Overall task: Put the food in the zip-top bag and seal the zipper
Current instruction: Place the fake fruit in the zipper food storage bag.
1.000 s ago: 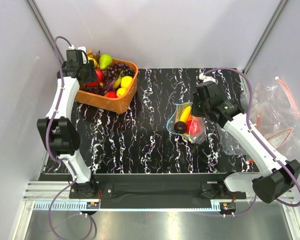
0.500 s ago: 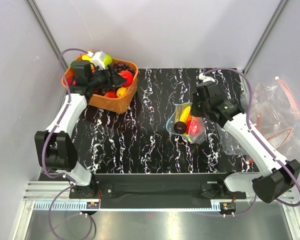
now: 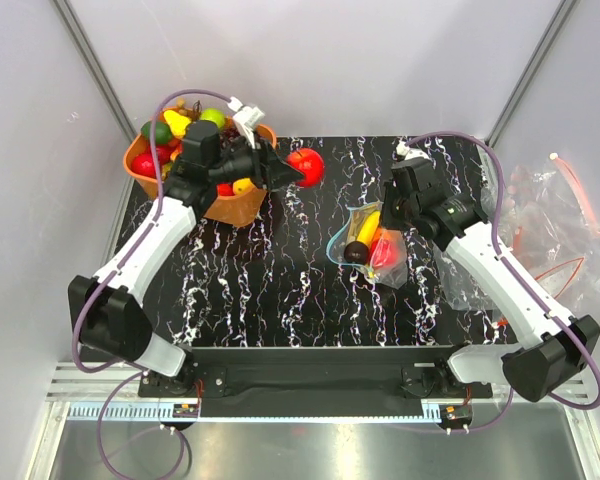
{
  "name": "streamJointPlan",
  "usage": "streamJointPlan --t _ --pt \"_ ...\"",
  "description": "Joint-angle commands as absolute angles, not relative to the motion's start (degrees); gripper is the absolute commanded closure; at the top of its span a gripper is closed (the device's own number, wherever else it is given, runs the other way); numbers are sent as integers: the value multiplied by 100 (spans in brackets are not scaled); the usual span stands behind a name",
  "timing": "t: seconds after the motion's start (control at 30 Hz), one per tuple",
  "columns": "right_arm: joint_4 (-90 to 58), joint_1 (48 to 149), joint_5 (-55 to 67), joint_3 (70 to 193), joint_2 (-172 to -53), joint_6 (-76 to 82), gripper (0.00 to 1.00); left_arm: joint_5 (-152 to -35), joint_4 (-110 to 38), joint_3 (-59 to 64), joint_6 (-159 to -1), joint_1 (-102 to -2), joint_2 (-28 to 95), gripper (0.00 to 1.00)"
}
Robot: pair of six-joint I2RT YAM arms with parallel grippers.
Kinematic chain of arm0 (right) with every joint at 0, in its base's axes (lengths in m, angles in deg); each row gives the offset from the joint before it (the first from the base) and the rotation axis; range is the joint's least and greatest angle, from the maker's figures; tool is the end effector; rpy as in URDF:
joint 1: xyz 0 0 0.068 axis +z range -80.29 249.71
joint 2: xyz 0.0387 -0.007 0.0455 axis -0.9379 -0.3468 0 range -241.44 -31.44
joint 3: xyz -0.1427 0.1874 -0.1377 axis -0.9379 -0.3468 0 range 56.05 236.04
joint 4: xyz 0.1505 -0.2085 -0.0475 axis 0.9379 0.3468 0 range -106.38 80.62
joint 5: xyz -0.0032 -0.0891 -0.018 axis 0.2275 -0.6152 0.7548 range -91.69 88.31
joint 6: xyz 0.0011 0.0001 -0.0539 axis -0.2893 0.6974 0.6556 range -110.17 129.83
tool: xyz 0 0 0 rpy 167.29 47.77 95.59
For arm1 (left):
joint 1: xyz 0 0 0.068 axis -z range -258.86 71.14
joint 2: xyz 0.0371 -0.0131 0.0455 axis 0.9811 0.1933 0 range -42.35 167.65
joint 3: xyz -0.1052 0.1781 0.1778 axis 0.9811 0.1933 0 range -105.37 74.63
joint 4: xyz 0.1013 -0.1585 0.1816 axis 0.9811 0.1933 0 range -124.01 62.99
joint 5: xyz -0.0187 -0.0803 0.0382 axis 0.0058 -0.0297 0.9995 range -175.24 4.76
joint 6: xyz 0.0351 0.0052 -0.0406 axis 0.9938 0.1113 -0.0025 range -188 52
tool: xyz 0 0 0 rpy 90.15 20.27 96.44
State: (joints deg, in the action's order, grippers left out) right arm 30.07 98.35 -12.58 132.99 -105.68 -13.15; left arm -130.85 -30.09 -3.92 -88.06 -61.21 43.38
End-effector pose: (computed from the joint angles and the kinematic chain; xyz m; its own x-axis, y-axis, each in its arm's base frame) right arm 0.2393 0.1230 0.3637 -0.6957 0.0568 -0.7161 -0.0862 0.9831 0.1617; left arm 0.3239 -0.1297 0.3865 -0.4743 -0.1009 -0.8746 0.7639 0.4467 -0.4658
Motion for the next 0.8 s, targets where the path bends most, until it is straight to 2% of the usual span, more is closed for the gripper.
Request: streamJointPlan --t 0.0,0.3,0.5,0.77 --pt "2932 9801 -1303 13664 -10562 -1373 100 -13351 -2997 -632 -8112 -5707 4018 61" --pt "3046 9801 -1329 13866 -10518 -1408 100 -13016 -3138 -228 -7716 -5109 3886 60" --pt "3099 9801 -1338 13910 -10439 -1469 100 -12647 -2138 -516 -6662 -4441 4096 58" --pt "3152 9801 -1434 13858 -10281 -1531 100 -12225 -1459 -1080 -6256 -3887 4773 57"
